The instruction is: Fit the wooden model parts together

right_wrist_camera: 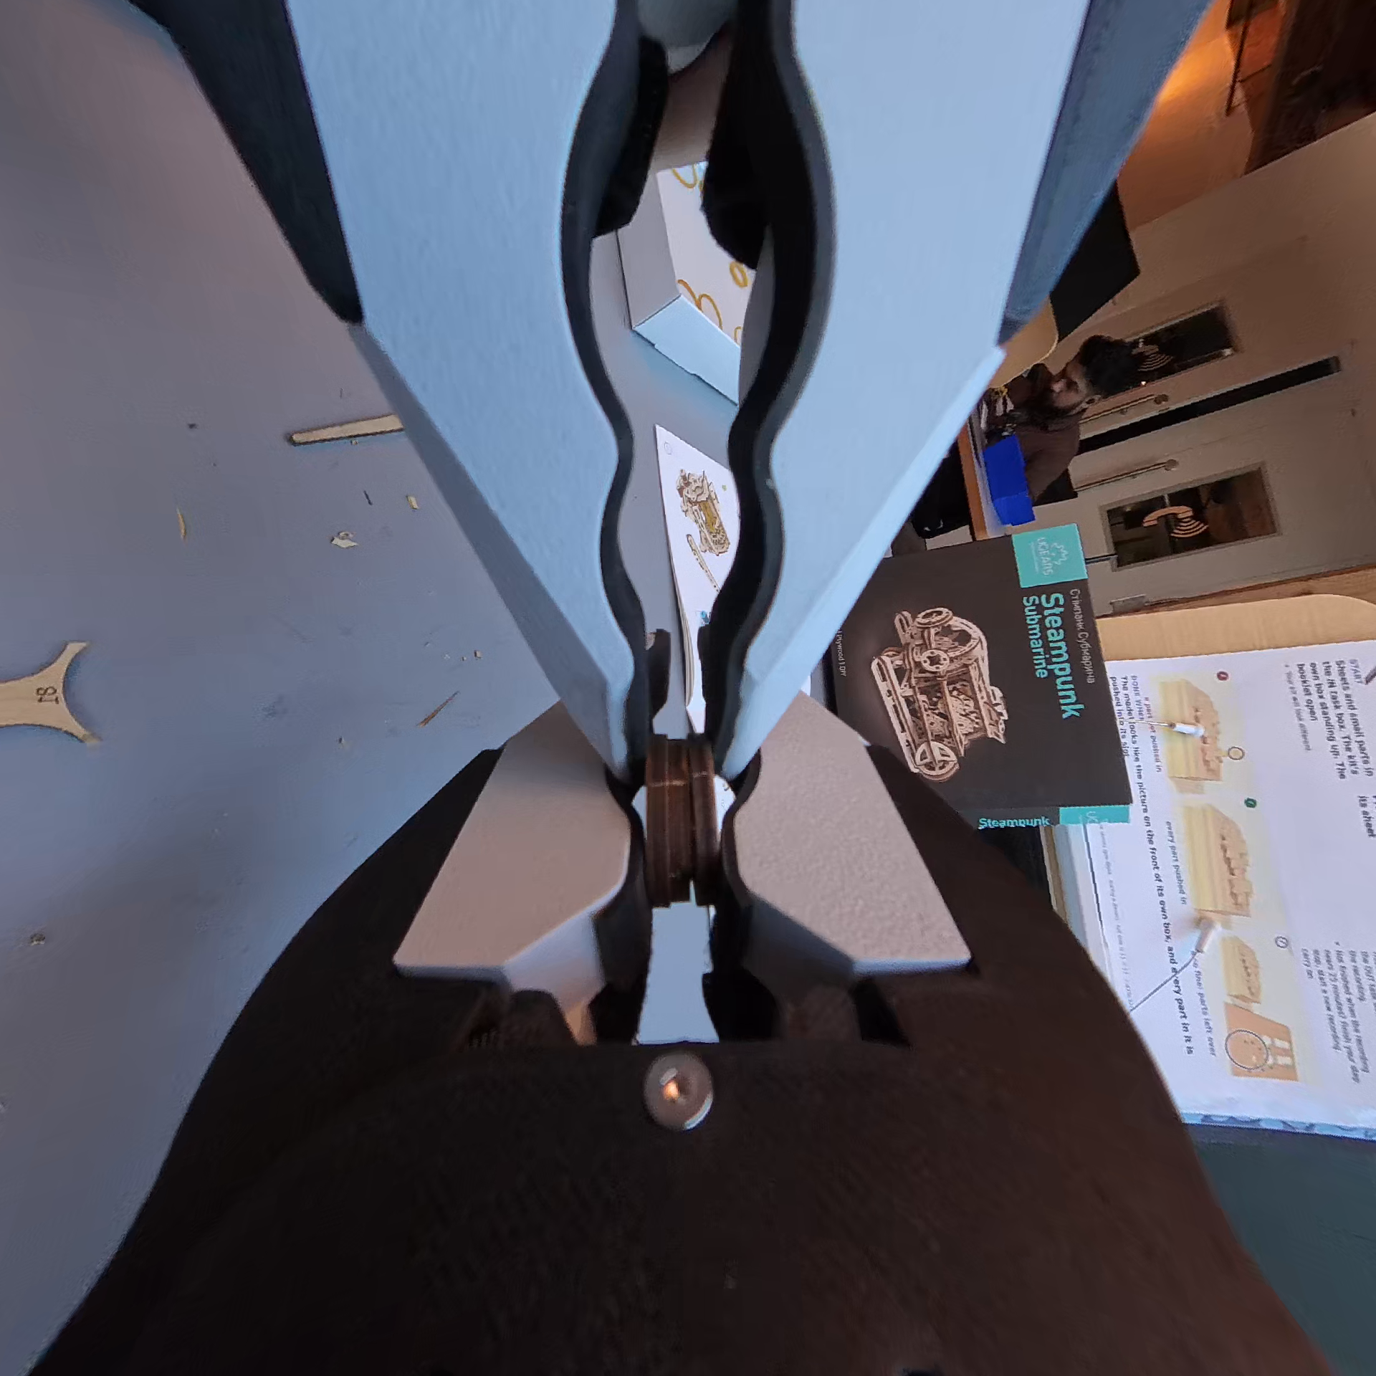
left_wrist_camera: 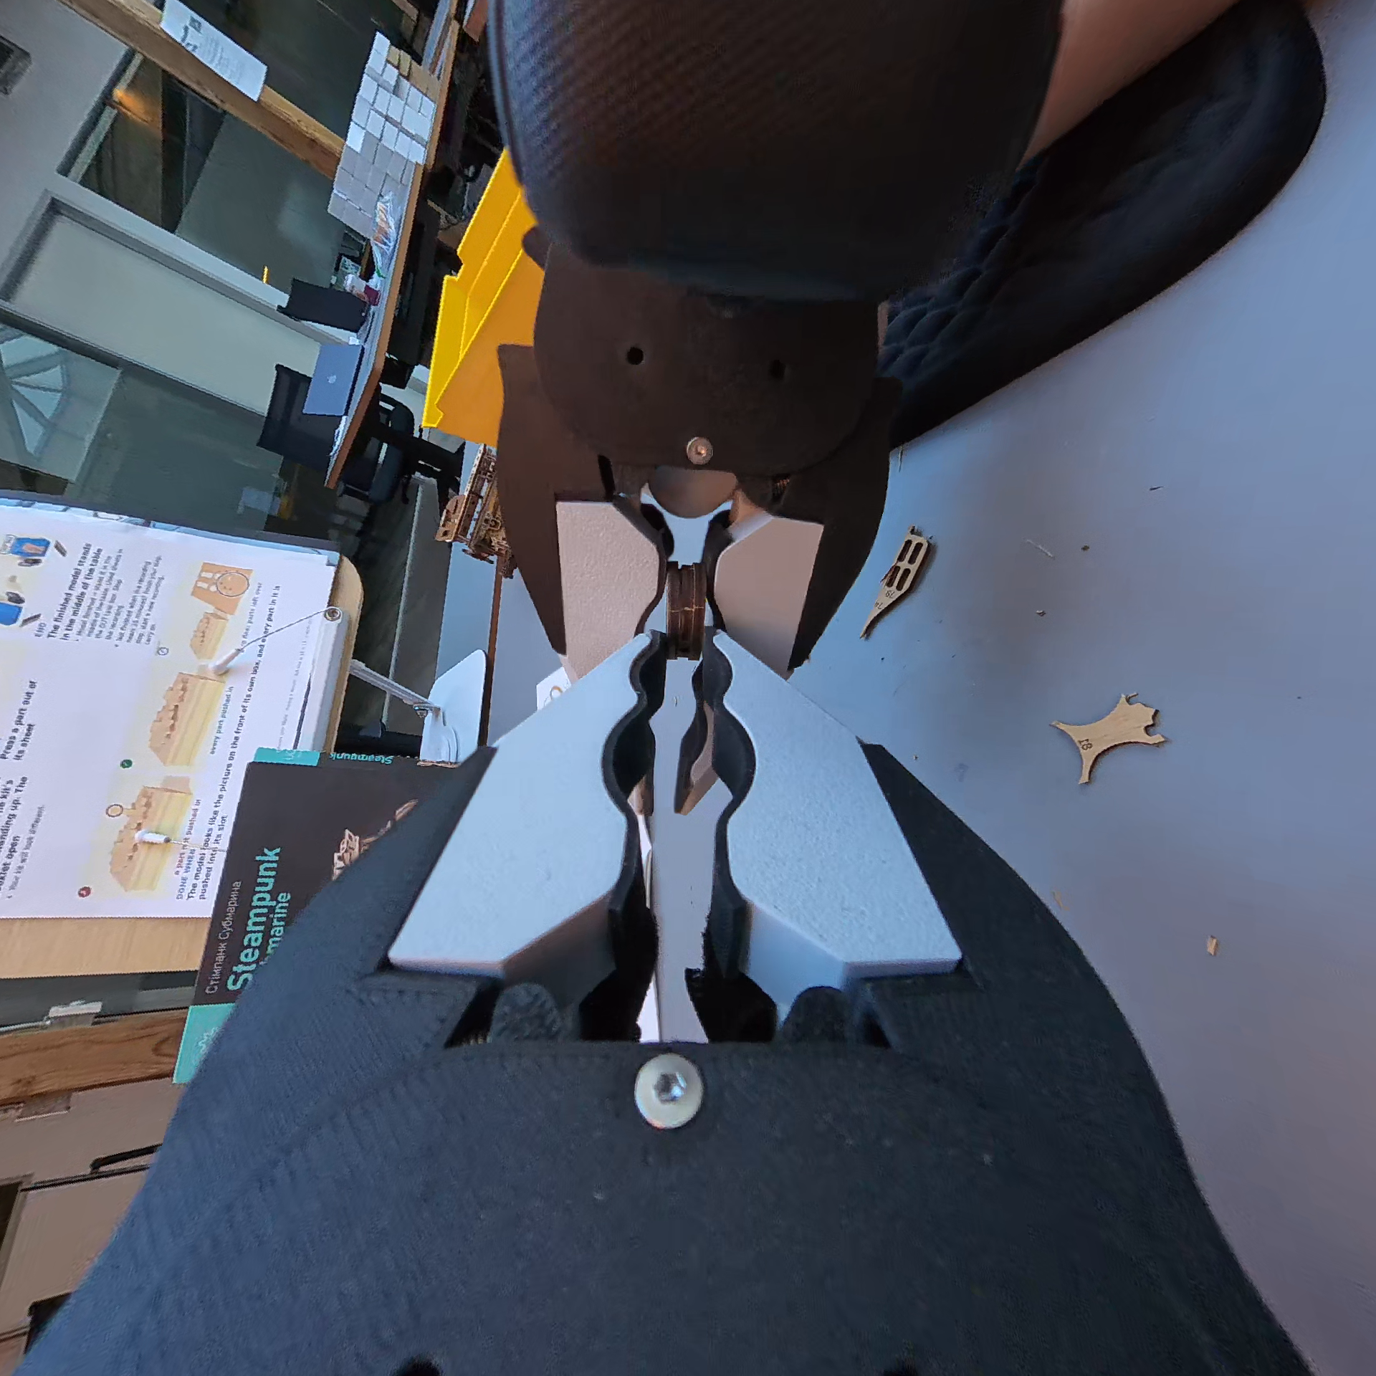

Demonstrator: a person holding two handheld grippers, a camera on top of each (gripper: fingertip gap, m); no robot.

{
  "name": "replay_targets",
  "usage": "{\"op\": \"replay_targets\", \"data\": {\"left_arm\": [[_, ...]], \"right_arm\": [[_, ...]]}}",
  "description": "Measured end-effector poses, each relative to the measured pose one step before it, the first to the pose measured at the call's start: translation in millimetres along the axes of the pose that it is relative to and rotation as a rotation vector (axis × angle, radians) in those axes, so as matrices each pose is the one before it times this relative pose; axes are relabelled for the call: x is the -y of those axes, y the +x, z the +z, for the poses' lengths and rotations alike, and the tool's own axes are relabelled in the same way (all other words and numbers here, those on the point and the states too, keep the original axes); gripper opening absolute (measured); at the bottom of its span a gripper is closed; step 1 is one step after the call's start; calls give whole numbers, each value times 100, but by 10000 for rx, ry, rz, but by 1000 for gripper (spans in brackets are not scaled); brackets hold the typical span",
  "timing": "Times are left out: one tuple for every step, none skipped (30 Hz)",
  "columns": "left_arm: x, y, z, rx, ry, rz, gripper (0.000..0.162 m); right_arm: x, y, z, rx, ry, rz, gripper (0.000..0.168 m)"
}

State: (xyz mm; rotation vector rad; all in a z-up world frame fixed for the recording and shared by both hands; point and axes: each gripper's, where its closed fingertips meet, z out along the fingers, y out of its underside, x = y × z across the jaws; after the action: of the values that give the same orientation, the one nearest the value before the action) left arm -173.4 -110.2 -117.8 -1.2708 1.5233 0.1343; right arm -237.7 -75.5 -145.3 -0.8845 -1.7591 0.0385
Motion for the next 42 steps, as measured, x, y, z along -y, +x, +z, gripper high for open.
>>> {"op": "replay_targets", "data": {"left_arm": [[42, -44, 18, 20, -33, 3, 7], [56, 28, 44, -43, -52, -23, 7], [80, 48, 33, -53, -30, -20, 7], [37, -33, 29, 25, -39, 41, 7], [-78, -5, 49, 24, -89, 84, 7], [-86, 36, 51, 13, -97, 81, 7], [-79, 52, 50, 15, -118, 91, 7], [15, 61, 23, 32, -71, 112, 7], [29, 74, 16, 30, -60, 103, 7], [-136, 18, 49, 48, -149, 107, 7], [-211, -2, 64, 56, -170, 127, 7], [-314, -68, 71, 94, -232, 140, 7], [-281, -53, 75, 85, -192, 103, 7], [-123, 30, 34, 0, -91, 7, 7], [-90, 120, 31, -71, -59, -38, 7], [-107, 77, 60, -22, -48, -8, 7], [-123, 64, 68, -5, -52, 30, 7], [-115, 87, 48, -40, -45, 1, 7], [-102, 104, 34, -72, -47, -48, 7], [-63, 82, 25, -43, -15, -52, 7], [-17, 47, 17, -19, 14, -59, 8], [11, 53, -11, -31, 45, -68, 8], [14, 14, 2, -4, 82, -73, 8], [27, -12, -9, 18, 142, -109, 8], [76, 29, -53, -12, 221, -172, 9], [50, 76, -124, -90, 235, -236, 11], [-77, 31, -190, -98, 199, -325, 13], [-176, -3, -245, -108, 191, -375, 16], [-247, 9, -314, -129, 189, -400, 19], [-346, -97, -350, -71, 175, -414, 22], [-389, -164, -386, -25, 197, -386, 22], [-516, -242, -380, 12, 188, -364, 21], [-620, -424, -359, 95, 147, -412, 20], [-534, -429, -350, 55, 167, -489, 18], [-328, -358, -356, 1, 194, -498, 17], [-156, -311, -329, 0, 196, -401, 15], [3, -313, -272, 69, 213, -251, 14], [88, -263, -179, 100, 174, -124, 13], [136, -190, -72, 90, 117, -82, 13], [236, -61, 9, 35, 138, -104, 13], [294, 87, 52, -34, 163, -116, 13], [247, 134, 75, -37, 134, -105, 15]], "right_arm": [[-75, 238, 9, -168, -3, -46, 9], [-28, 188, -9, -155, 14, -108, 11], [-50, -1, -12, -26, -47, -200, 12], [-168, 168, 16, -148, -143, -177, 12], [-148, 27, 37, -54, -137, -143, 12], [-155, -51, 82, -7, -142, -112, 13], [-231, -33, 123, -24, -195, -135, 15], [-241, -13, 144, -58, -167, -193, 18], [-252, -68, 136, -23, -163, -164, 20], [-179, 28, 103, -72, -118, -101, 20], [-284, 42, 99, -49, -219, -108, 20], [-350, 179, 93, -150, -305, -136, 20], [-235, 132, 87, -139, -220, -143, 17], [-19, -134, 58, -2, -53, -115, 13], [-27, -150, 73, 34, -36, -42, 13], [-118, -86, 105, 21, -110, 0, 14], [-128, -146, 106, 60, -131, -19, 14], [16, -145, 89, 25, -9, -16, 14], [56, -178, 85, 69, 45, 86, 12], [62, -124, 31, 73, 66, 160, 9], [64, -109, 3, 78, 69, 145, 8], [57, -106, 23, 70, 80, 141, 8], [-57, -53, 46, 50, -22, 123, 7], [-25, 13, 7, -11, -1, 2, 7], [46, 85, -27, -84, 78, -43, 7], [-26, 6, -18, -32, 67, 32, 7], [-123, -65, 2, 69, 23, 143, 8], [-138, 12, -23, 77, 44, 262, 8], [-16, 89, -85, 77, 144, 339, 8], [-5, 171, -112, 65, 127, 355, 8], [-49, 293, -118, -10, 70, 314, 8], [-1, 154, -83, 65, 87, 297, 8], [81, 28, -73, 124, 145, 344, 7], [218, -22, -106, 176, 255, 465, 7], [334, -43, -153, 283, 335, 689, 7], [302, -29, -171, 328, 319, 687, 7], [203, 180, -191, 210, 269, 625, 7], [195, 176, -198, 228, 256, 619, 6], [223, 90, -191, 256, 257, 618, 7], [240, 103, -159, 213, 237, 559, 6], [345, 149, -204, 95, 294, 359, 6], [280, 117, -185, 38, 182, 129, 7]]}}
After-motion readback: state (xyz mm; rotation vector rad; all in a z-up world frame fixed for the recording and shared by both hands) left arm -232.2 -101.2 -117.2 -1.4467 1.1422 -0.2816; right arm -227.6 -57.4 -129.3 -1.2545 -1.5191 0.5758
